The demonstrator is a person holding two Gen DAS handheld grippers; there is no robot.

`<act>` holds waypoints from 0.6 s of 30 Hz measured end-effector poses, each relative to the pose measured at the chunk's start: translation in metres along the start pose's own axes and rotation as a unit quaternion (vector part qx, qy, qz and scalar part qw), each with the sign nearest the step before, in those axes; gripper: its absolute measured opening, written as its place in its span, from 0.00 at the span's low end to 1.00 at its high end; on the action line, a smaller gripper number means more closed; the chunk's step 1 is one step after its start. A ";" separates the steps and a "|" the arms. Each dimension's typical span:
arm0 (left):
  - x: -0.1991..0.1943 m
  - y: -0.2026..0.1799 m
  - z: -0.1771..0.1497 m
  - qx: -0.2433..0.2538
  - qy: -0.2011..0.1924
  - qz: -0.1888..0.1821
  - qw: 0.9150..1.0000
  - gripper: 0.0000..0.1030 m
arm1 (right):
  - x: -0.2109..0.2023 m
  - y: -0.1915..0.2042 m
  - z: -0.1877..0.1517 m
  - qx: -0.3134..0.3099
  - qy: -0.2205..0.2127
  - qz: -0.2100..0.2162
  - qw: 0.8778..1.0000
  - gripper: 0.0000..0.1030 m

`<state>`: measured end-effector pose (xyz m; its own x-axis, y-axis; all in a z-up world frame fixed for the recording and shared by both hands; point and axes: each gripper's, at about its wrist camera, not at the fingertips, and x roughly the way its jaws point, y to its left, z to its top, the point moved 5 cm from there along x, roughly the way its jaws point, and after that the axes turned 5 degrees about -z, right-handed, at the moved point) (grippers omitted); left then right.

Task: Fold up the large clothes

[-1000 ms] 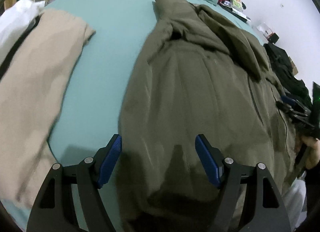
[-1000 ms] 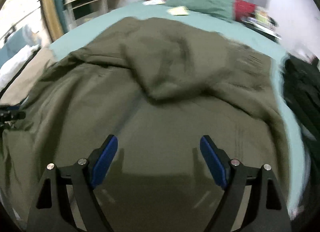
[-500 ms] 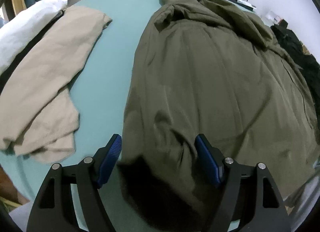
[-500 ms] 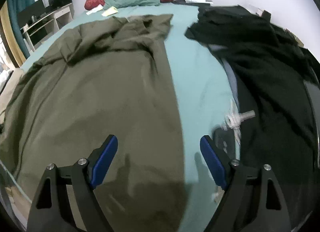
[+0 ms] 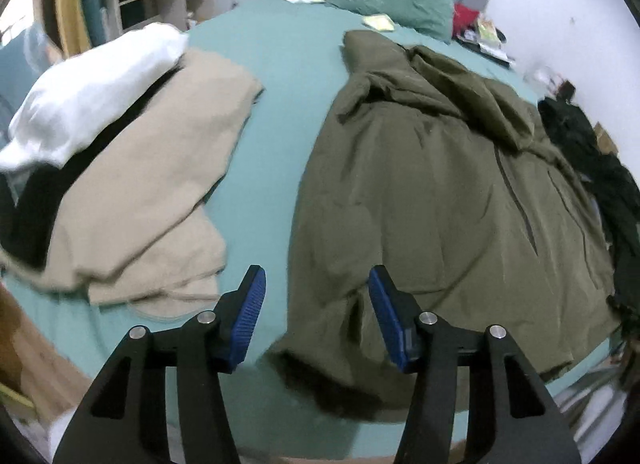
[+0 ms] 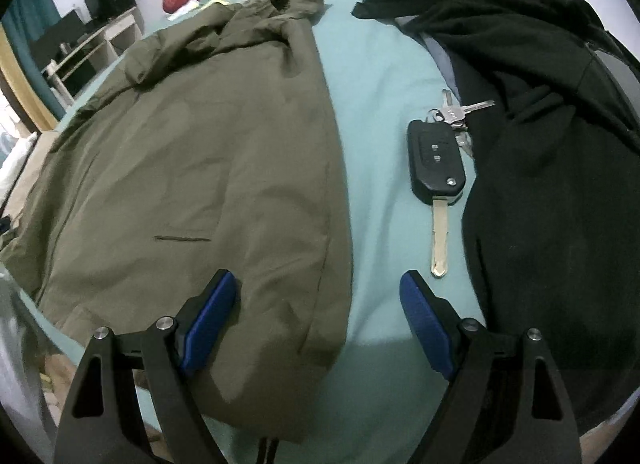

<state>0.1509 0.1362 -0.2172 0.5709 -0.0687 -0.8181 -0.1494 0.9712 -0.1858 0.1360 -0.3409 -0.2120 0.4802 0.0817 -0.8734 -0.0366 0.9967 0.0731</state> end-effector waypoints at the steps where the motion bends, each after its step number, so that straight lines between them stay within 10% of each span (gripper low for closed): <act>1: 0.012 -0.005 0.000 0.012 0.024 0.001 1.000 0.55 | 0.000 0.002 -0.001 0.005 -0.001 0.010 1.000 0.73; 11: 0.042 -0.013 -0.047 0.013 0.101 0.016 0.995 0.72 | 0.000 0.014 -0.009 0.038 -0.007 0.068 0.997 0.64; 18: 0.039 -0.019 -0.056 0.017 0.089 0.030 0.995 0.72 | 0.002 0.032 -0.015 0.041 -0.019 0.077 0.996 0.25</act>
<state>0.1308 0.1017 -0.2765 0.4084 -0.0468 -0.9116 -0.1498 0.9817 -0.1175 0.1226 -0.3087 -0.2192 0.5075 0.2320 -0.8298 -0.0417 0.9686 0.2453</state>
